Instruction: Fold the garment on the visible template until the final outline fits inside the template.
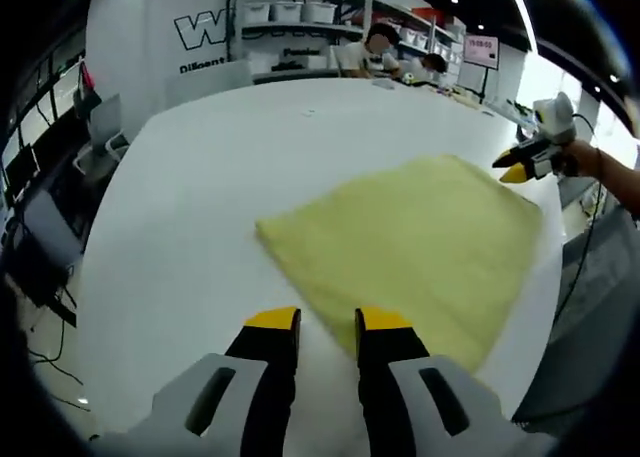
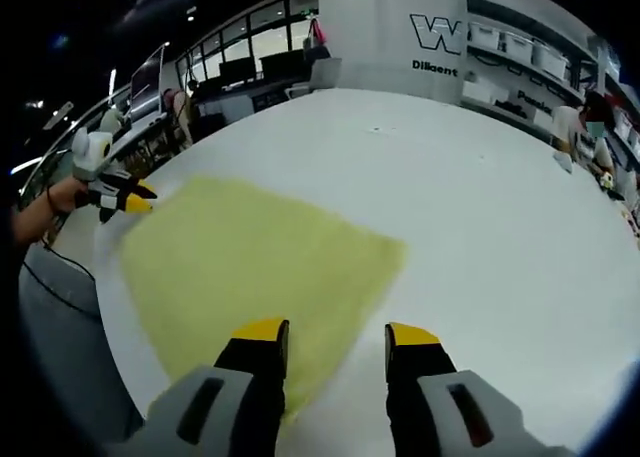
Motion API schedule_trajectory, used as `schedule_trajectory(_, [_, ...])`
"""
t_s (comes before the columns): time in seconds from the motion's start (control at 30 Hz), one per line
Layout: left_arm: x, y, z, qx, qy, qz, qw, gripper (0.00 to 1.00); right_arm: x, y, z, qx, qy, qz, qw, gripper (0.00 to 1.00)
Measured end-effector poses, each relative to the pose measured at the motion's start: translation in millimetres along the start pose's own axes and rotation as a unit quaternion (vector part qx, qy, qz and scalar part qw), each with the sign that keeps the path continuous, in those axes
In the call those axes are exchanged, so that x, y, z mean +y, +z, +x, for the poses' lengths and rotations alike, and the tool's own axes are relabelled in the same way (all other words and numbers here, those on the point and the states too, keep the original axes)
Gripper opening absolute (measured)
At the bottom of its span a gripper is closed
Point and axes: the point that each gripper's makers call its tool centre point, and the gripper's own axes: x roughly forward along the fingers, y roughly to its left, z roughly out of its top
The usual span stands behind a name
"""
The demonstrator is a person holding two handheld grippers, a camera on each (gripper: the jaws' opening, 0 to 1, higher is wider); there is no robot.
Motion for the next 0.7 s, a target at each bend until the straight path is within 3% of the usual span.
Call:
schedule_trajectory(0.4, [-20.2, -23.1, -17, 0.005, -0.021, -0.013, 0.9997, 0.18, 26, -33.8, -16, 0.034, 0.046, 0.008, 0.9983, 0.29])
schedule_trajectory(0.7, [-33.0, -41.3, -31, -0.003, -0.034, -0.061, 0.9976, 0.18, 43, -49.0, -28, 0.042, 0.074, 0.001, 0.9964, 0.28])
